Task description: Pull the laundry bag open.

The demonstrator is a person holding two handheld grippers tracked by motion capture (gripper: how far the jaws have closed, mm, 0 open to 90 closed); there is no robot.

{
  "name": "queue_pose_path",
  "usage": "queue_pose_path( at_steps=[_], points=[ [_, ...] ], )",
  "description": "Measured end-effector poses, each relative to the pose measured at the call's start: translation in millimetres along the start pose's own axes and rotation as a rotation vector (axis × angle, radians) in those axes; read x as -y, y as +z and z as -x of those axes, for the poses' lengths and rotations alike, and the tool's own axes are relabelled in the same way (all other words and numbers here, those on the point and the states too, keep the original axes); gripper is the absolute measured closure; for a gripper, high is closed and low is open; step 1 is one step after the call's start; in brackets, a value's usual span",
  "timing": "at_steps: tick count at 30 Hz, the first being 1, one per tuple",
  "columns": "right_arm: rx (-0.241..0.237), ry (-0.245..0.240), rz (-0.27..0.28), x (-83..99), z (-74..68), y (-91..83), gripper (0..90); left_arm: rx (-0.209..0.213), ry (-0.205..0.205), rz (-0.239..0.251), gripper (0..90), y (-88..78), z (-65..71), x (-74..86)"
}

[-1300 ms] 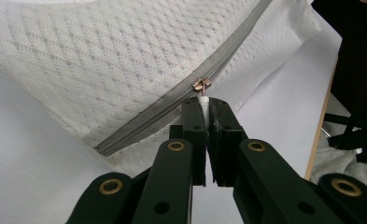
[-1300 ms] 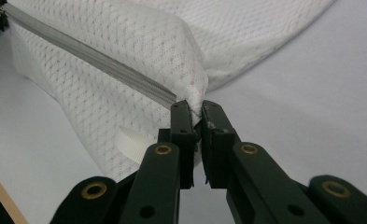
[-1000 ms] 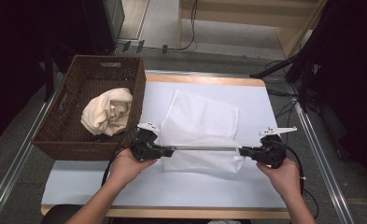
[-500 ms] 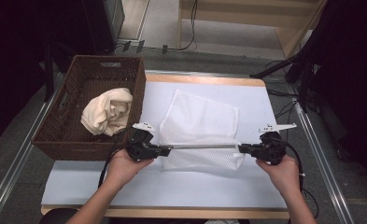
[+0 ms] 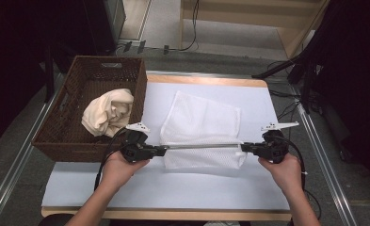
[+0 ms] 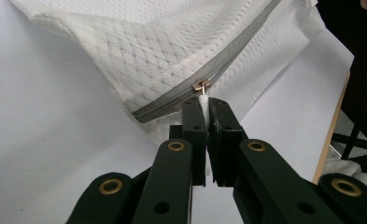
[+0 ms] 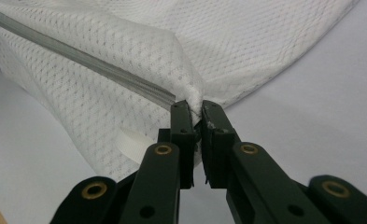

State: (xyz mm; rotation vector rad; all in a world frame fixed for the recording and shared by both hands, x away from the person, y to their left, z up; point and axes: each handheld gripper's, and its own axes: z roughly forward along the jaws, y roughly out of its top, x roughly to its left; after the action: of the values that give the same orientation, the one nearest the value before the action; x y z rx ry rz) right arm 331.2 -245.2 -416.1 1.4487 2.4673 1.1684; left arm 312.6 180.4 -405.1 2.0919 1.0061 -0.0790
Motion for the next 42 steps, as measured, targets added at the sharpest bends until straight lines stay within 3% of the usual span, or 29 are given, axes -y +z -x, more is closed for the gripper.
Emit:
queue_pose_path(
  at_steps=[13, 21, 22, 23, 25, 28, 29, 32, 42],
  points=[
    [-0.009, -0.019, 0.002, -4.0, -2.5, 1.6, 86.1, -0.032, -0.01, 0.004, 87.4, -6.3, 0.0, -0.3],
    [-0.025, -0.019, 0.0, -4.6, -5.4, 1.4, 86.3, -0.054, -0.033, -0.032, 87.5, -4.1, -4.6, 0.4],
    [-0.021, -0.026, 0.001, -4.8, -6.2, 1.3, 86.8, -0.083, -0.033, -0.036, 87.4, -4.8, -4.5, 0.6],
    [0.029, -0.033, -0.003, -5.2, -7.7, 0.2, 87.0, -0.094, -0.041, -0.042, 87.5, -8.0, -8.2, 1.8],
    [0.05, -0.028, 0.002, -4.8, -5.5, -2.1, 87.0, -0.102, -0.037, -0.033, 87.5, -10.0, -7.6, 2.1],
    [0.018, 0.035, 0.011, -0.1, 9.7, -6.8, 86.9, -0.095, -0.042, -0.014, 87.4, -14.7, -7.3, 1.1],
    [0.004, 0.045, 0.008, 1.0, 11.0, -6.1, 86.9, -0.099, -0.033, -0.015, 87.4, -14.6, -6.6, 1.0],
    [0.036, 0.011, 0.001, 0.3, 6.5, -3.8, 86.8, -0.103, -0.01, -0.004, 87.3, -13.9, -2.3, 1.0],
    [0.046, 0.014, -0.026, 4.9, 6.5, -0.5, 86.5, -0.084, 0.04, -0.008, 87.0, -3.9, 9.0, -3.1]
  ],
)
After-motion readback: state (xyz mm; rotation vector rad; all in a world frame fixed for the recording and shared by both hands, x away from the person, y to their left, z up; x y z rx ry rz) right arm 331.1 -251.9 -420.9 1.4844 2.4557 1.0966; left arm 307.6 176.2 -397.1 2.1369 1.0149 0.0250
